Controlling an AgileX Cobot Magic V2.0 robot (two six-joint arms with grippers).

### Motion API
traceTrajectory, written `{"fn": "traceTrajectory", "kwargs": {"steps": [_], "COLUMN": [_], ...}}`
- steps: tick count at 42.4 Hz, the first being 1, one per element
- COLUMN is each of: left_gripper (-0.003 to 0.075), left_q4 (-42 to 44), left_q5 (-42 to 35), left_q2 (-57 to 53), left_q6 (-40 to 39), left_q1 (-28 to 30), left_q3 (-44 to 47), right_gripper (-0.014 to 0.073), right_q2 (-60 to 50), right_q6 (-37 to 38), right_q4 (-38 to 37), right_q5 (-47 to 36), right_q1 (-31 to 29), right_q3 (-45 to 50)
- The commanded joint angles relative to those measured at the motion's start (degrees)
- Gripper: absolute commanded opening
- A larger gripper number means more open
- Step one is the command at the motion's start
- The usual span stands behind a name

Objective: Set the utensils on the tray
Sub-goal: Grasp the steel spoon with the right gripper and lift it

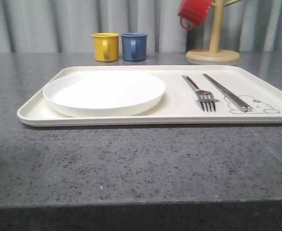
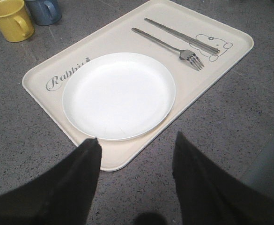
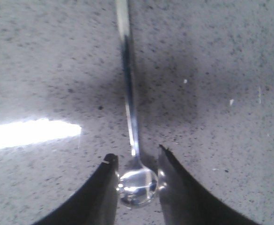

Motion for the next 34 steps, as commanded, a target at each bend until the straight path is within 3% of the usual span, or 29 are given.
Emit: {"fn": "traceTrajectory", "kwargs": {"steps": [1, 34], "left_gripper": [0.0354, 0.0354], "left_q4": [-0.34, -0.34], "left_q5": [-4.39, -4.39], "left_q2": [-0.19, -0.19], "left_q6": [-0.69, -0.69], "left_q1": [-0.4, -0.4], "left_q3": [-1.44, -1.44], "right_gripper": [0.0236, 0.0236], "right_q2": [-1.69, 7.54], "right_q6": [-0.86, -2.39], "right_q4": [-0.23, 1.58], "right_q5": [2.6, 1.75], "right_q1": [-1.24, -1.37], "right_q3": [-1.55, -1.55]}}
